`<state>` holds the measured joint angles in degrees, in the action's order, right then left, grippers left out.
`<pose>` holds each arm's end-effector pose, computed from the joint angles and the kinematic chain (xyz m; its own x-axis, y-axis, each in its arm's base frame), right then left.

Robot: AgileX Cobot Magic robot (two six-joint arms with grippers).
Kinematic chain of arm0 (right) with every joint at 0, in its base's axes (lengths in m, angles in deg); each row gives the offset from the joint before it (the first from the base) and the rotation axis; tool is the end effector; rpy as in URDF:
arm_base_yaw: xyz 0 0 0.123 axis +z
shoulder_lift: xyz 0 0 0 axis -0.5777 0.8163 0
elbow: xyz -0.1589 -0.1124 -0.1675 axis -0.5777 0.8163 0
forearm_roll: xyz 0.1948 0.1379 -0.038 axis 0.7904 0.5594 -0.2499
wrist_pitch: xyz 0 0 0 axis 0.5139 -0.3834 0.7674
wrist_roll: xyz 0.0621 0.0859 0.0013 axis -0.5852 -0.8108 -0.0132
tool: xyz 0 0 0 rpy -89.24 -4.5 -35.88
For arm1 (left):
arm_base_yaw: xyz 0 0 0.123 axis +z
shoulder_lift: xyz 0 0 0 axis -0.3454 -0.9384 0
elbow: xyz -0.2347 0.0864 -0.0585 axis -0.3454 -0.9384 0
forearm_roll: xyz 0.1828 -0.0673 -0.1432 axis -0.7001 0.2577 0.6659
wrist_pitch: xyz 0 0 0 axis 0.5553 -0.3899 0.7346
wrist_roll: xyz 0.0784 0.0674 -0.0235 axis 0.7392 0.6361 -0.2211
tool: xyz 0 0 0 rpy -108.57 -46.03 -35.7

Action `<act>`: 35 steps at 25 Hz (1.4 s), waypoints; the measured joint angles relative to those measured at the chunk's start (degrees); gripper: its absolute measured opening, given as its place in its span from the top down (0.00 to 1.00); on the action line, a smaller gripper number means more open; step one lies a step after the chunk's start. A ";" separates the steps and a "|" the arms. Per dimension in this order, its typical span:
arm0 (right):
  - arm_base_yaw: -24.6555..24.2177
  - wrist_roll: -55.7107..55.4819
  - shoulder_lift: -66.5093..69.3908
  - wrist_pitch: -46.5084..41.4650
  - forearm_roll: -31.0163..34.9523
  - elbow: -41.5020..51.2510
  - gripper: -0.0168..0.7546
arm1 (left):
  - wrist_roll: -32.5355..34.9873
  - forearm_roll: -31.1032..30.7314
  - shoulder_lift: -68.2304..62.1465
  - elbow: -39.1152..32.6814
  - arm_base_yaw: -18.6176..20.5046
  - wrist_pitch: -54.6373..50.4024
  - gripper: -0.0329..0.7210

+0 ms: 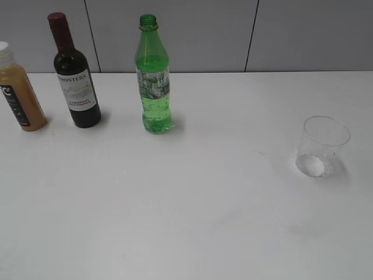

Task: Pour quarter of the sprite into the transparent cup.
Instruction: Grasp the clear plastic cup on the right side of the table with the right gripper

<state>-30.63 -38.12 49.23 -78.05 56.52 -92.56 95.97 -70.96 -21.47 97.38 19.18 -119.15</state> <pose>0.0409 0.0096 0.2523 -0.4115 -0.1006 -0.9058 -0.1611 0.9863 -0.0363 0.0273 -0.0148 0.2701 -0.4115 0.0530 -0.9099 0.1591 0.9872 -0.0144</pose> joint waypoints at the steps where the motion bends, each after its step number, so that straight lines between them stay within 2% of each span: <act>1: 0.00 0.00 0.00 0.00 0.00 0.00 0.22 | 0.00 0.00 0.00 0.00 0.00 0.00 0.47; 35: 0.00 0.00 0.00 0.00 0.00 0.00 0.22 | 0.00 0.06 0.00 0.00 0.00 0.00 0.47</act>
<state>-30.63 -38.12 49.23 -78.05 56.52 -92.56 95.97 -70.90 -21.47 97.38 19.18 -119.15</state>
